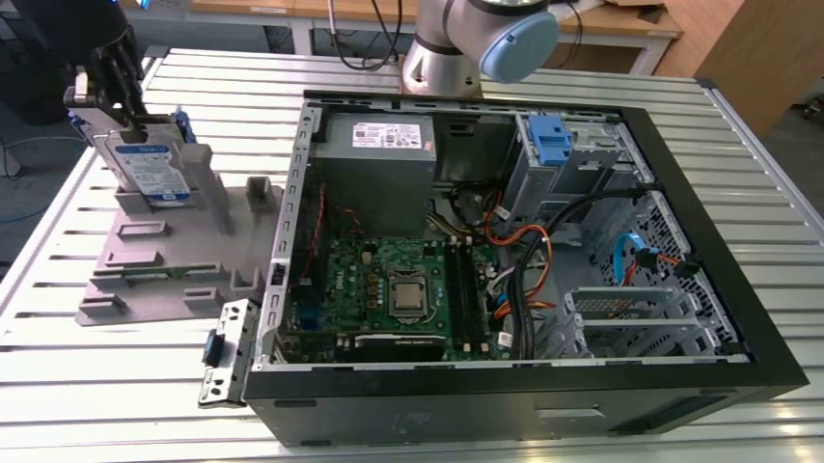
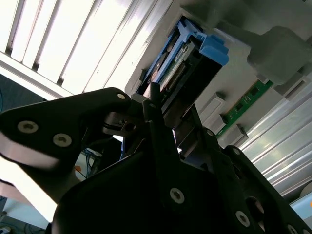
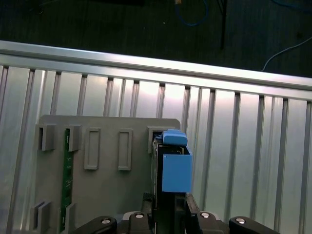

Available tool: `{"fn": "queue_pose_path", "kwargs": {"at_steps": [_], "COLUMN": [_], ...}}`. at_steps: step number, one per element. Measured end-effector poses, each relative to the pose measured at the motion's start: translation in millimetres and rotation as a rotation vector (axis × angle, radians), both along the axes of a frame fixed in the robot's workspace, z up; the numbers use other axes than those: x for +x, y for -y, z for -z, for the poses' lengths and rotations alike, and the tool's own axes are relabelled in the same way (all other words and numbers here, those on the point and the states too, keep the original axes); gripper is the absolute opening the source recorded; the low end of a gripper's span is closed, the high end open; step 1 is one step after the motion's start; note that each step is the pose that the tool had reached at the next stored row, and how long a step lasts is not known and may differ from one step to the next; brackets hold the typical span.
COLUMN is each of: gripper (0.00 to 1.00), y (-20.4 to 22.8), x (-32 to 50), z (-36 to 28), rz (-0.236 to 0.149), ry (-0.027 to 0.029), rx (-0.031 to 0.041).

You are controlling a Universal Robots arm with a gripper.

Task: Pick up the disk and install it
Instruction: 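Pick up the disk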

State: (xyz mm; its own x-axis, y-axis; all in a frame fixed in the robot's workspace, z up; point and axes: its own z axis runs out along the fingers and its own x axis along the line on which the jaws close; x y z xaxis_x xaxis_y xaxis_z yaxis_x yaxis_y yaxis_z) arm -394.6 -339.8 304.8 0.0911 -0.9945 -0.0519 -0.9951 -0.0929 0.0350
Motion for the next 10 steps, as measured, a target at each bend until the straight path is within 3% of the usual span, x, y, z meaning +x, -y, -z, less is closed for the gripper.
{"fn": "queue_pose_path", "kwargs": {"at_steps": [2, 8, 10], "gripper": [0.35, 0.35, 0.35], "y": [0.0, 0.0, 0.0], "x": [0.0, 0.1, 0.1], "z": [0.1, 0.8, 0.9], "rz": [0.012, 0.115, 0.122], "ry": [0.0001, -0.0001, 0.0001], "rx": [0.0000, -0.0010, -0.0017]}}
